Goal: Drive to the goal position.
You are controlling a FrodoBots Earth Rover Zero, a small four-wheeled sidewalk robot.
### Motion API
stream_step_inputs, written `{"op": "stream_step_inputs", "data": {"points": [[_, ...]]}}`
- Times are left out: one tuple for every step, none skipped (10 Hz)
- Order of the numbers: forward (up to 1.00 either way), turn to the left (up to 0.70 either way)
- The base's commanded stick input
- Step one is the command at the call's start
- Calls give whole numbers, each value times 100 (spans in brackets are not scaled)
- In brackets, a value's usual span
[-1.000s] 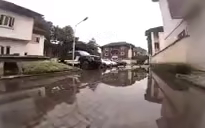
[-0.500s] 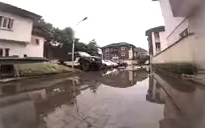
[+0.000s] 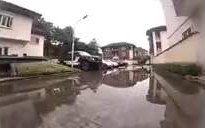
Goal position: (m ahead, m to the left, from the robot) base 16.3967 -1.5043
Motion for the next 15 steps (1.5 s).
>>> {"op": "stream_step_inputs", "data": {"points": [[50,-49],[50,-48],[50,0],[50,0],[50,0],[50,0],[50,0],[50,0],[50,0],[50,0],[50,0],[50,0],[50,-31],[50,-43],[50,-24]]}}
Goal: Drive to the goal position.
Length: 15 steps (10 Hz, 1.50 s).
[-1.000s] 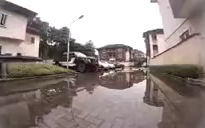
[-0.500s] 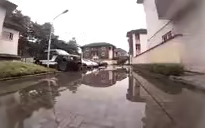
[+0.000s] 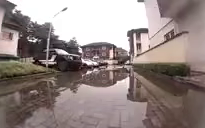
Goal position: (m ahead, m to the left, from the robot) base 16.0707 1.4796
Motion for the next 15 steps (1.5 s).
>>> {"op": "stream_step_inputs", "data": {"points": [[50,-6],[50,0],[50,0],[50,0],[50,0],[50,0],[50,0],[50,0],[50,0],[50,0],[50,0],[50,0],[50,0],[50,0],[50,0]]}}
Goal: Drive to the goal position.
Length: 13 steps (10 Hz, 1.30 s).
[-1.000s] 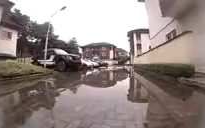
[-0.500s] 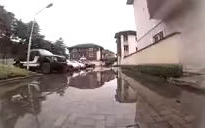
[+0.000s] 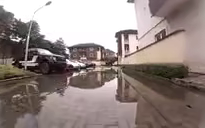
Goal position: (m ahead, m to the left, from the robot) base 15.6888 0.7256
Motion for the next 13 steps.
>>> {"op": "stream_step_inputs", "data": {"points": [[50,0],[50,0],[50,0],[50,0],[50,0],[50,0],[50,0],[50,0],[50,0],[50,0],[50,0],[50,0],[50,-36]]}}
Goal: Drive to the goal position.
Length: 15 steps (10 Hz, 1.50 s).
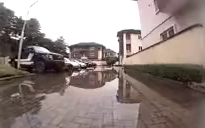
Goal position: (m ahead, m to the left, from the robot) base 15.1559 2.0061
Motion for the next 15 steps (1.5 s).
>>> {"op": "stream_step_inputs", "data": {"points": [[50,-31],[50,-25],[50,-20],[50,-14],[50,-9],[50,-3],[50,0],[50,0],[50,0],[50,0],[50,0],[50,0],[50,0],[50,0],[50,0]]}}
